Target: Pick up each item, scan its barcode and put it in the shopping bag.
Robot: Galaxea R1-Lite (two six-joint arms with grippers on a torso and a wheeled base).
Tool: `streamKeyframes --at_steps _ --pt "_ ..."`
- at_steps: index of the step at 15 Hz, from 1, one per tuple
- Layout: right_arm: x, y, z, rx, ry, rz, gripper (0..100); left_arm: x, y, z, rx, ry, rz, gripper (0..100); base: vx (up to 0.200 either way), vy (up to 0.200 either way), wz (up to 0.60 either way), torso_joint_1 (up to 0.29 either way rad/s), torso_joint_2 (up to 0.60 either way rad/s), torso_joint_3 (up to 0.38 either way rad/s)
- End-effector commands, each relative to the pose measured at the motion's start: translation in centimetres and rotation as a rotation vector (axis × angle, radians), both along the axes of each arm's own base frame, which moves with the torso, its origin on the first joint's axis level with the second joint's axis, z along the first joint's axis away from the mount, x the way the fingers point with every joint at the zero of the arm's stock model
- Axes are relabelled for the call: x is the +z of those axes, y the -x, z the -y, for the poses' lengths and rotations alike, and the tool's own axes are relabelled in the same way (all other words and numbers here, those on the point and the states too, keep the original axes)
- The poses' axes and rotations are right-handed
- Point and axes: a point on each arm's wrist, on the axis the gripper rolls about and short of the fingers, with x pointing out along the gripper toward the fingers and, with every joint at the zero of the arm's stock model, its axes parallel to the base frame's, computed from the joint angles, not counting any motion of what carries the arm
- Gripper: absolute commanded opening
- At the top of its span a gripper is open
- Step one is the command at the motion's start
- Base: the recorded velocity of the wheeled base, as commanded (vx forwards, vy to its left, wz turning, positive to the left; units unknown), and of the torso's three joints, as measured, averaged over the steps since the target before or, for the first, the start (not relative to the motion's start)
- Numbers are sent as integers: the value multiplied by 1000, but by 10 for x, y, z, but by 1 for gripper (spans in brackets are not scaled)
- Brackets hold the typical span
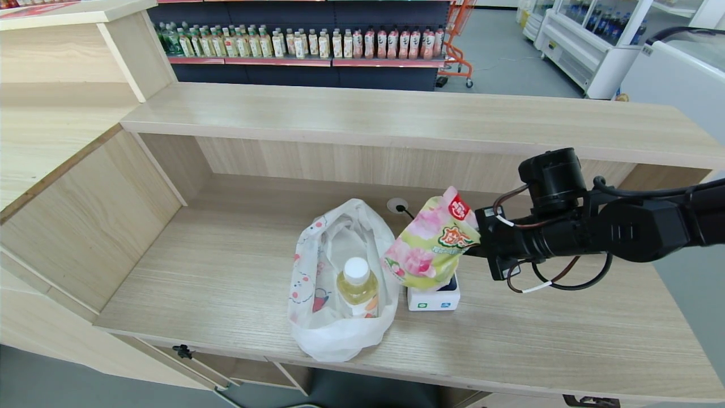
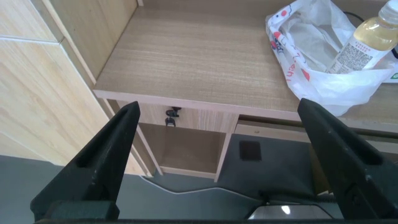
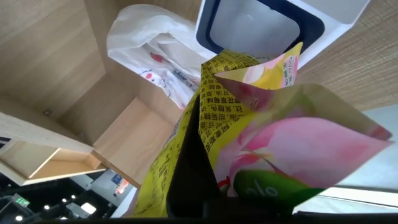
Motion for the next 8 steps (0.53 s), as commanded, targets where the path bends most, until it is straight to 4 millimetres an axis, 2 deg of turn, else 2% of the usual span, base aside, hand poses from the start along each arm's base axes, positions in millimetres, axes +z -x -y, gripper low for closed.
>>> streamKeyframes --at_steps 1,8 --pt "-1 -2 -2 4 -5 12 0 0 0 0 0 0 1 100 0 0 0 0 0 0" --pt "-10 -6 -8 19 2 -1 0 0 0 0 0 0 1 100 0 0 0 0 0 0"
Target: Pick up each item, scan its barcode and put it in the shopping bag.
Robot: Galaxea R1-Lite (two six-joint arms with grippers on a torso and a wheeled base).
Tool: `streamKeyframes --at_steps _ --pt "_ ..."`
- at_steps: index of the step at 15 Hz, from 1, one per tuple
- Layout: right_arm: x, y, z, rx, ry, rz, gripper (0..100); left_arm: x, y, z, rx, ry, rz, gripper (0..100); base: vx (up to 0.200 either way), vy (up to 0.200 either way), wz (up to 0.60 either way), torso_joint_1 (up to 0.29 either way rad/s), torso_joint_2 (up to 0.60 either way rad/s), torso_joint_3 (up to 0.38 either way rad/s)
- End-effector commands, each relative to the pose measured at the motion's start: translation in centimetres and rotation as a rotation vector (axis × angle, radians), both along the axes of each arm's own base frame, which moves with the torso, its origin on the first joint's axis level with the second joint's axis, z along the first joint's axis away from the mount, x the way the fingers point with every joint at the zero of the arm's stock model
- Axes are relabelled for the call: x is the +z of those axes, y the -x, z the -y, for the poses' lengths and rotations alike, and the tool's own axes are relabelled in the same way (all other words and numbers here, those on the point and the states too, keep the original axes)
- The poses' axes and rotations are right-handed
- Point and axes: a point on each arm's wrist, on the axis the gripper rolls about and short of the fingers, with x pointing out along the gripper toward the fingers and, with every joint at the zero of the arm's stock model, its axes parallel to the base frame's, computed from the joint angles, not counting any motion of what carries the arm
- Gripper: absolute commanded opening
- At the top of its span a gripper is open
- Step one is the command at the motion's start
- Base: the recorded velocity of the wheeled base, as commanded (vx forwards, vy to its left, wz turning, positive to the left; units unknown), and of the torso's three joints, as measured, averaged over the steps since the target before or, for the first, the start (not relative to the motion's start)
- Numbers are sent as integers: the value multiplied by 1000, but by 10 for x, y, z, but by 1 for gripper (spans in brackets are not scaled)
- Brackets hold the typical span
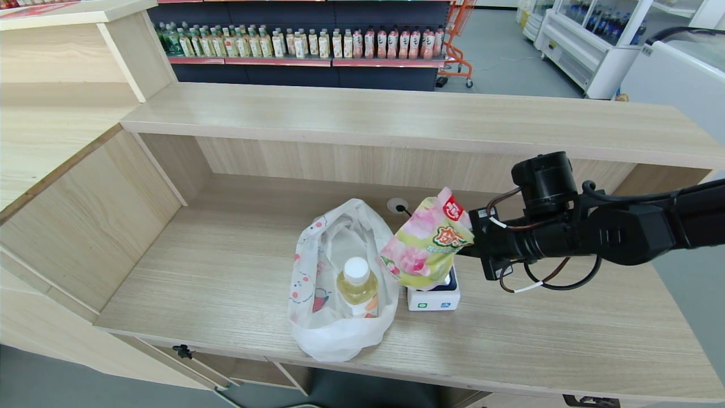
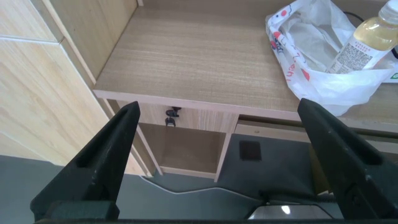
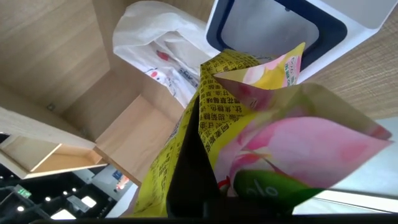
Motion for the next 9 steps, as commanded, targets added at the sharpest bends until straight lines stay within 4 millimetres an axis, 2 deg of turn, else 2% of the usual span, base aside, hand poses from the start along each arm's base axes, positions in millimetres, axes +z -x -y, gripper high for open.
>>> streamKeyframes --at_steps 1,5,6,7,9 --pt "-4 -1 -2 4 3 -9 0 0 0 0 0 0 1 100 0 0 0 0 0 0" --pt "-1 -2 -4 9 -6 16 0 0 0 0 0 0 1 100 0 0 0 0 0 0" --pt "4 -1 -4 7 -10 35 0 0 0 0 0 0 1 100 0 0 0 0 0 0" --pt "21 2 -2 3 -26 81 0 0 0 0 0 0 1 100 0 0 0 0 0 0" --pt "83 31 12 14 22 315 0 0 0 0 0 0 1 100 0 0 0 0 0 0"
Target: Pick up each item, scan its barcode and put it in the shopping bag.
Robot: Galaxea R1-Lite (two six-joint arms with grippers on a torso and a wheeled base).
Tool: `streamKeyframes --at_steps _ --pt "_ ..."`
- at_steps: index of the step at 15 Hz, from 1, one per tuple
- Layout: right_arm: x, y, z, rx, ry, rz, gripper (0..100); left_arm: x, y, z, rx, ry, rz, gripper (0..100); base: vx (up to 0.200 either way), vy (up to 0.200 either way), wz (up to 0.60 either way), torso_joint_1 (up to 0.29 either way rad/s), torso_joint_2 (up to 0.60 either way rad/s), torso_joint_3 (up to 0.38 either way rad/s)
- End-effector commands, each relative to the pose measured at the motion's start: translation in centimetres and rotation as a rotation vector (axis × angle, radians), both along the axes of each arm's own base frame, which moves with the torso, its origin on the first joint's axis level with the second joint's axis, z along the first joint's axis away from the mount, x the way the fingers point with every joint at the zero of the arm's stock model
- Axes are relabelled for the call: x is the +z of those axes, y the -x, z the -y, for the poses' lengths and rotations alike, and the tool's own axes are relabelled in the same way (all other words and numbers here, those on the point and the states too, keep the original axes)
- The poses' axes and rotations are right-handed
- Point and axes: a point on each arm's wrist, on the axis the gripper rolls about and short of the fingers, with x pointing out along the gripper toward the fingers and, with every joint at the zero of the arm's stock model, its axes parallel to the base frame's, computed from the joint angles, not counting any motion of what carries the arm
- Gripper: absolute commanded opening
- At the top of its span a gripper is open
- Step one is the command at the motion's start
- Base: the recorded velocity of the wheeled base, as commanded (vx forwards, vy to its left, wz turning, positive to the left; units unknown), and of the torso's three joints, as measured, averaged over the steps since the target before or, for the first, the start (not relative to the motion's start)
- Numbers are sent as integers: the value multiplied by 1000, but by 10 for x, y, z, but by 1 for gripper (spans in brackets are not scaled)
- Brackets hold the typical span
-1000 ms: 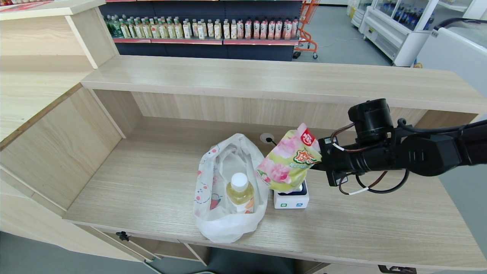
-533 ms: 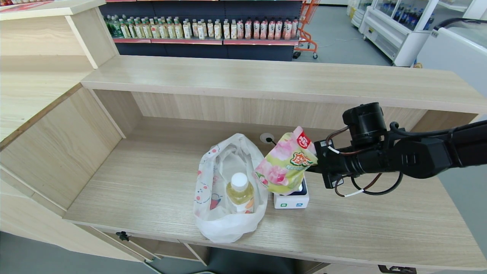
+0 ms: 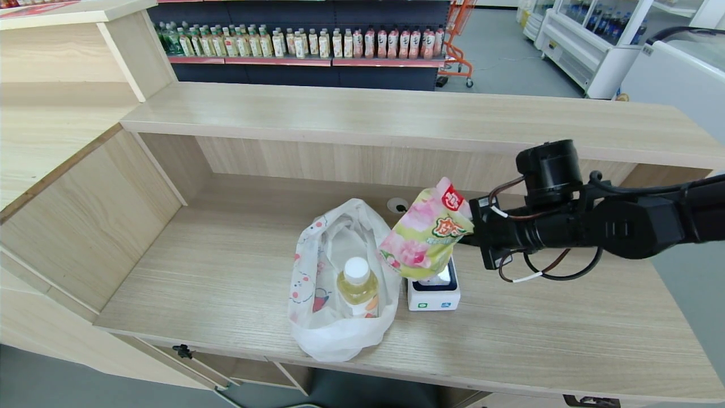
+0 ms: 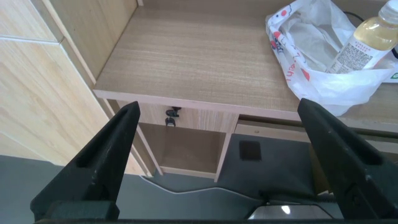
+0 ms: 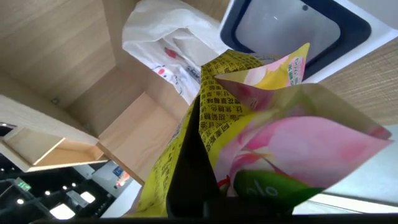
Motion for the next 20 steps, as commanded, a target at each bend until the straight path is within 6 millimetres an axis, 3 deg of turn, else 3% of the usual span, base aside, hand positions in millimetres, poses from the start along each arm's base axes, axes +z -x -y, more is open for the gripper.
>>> streamKeyframes --at_steps 1,2,4,7,10,13,16,18,20 --pt "82 46 19 45 88 329 0 0 0 0 0 0 1 100 0 0 0 0 0 0" --pt "91 61 25 106 187 429 0 0 0 0 0 0 1 100 0 0 0 0 0 0" --pt "80 68 27 229 429 548 0 0 0 0 0 0 1 100 0 0 0 0 0 0" --pt "64 79 25 383 637 635 0 0 0 0 0 0 1 100 0 0 0 0 0 0" --pt "46 74 15 527 813 730 0 0 0 0 0 0 1 100 0 0 0 0 0 0" --pt "29 53 -4 626 922 852 0 0 0 0 0 0 1 100 0 0 0 0 0 0" --pt "30 54 -21 681 999 1008 0 0 0 0 0 0 1 100 0 0 0 0 0 0" --pt "36 65 -14 690 1040 1048 0 0 0 0 0 0 1 100 0 0 0 0 0 0" --pt "19 79 18 754 1215 1035 0 0 0 0 0 0 1 100 0 0 0 0 0 0"
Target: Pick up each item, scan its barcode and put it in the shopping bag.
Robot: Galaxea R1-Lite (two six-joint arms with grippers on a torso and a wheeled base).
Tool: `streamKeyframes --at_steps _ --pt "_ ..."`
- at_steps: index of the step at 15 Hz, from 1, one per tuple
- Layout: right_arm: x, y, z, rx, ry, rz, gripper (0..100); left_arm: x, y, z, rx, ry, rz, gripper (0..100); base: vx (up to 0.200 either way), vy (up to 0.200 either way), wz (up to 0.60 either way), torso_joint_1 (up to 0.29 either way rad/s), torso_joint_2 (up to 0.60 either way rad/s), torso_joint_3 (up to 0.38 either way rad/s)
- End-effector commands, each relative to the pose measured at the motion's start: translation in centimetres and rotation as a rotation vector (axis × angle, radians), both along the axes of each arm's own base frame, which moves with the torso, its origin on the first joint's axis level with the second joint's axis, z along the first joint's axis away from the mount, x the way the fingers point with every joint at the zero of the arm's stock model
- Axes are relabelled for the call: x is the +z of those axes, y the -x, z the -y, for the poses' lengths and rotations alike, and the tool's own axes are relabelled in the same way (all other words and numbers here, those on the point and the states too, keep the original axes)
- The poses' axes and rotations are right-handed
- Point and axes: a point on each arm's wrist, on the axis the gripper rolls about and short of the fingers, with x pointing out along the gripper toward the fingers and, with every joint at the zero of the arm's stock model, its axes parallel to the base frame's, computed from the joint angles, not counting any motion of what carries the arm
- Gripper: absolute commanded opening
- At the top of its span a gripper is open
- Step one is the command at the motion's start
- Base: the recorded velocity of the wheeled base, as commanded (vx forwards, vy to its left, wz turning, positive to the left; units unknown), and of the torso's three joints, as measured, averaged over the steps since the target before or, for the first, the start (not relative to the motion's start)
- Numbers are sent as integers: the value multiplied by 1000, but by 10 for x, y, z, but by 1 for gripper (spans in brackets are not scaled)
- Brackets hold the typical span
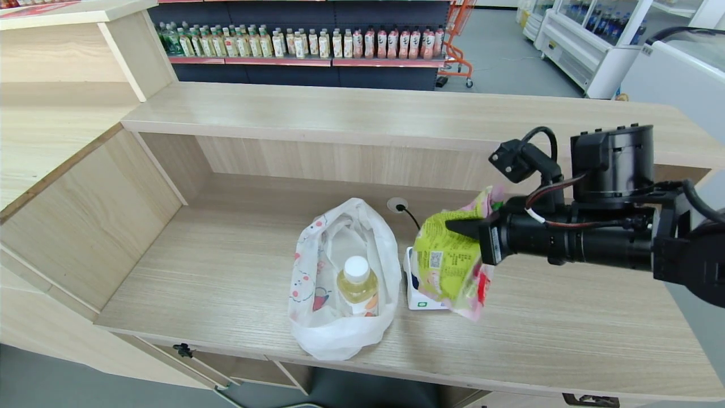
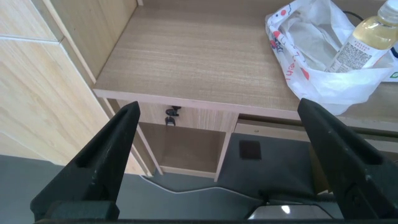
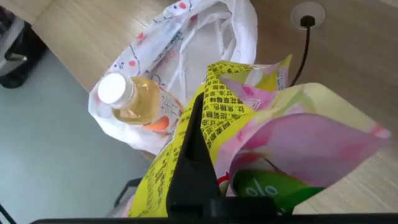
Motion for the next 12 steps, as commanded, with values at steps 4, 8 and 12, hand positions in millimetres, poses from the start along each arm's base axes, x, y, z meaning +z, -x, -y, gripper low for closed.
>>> streamKeyframes --at_steps 4,8,12 --pt "5 24 63 53 229 196 0 0 0 0 0 0 1 100 0 0 0 0 0 0" --pt "3 4 67 284 96 345 0 0 0 0 0 0 1 100 0 0 0 0 0 0" --pt "0 -32 52 259 -53 359 0 0 0 0 0 0 1 100 0 0 0 0 0 0"
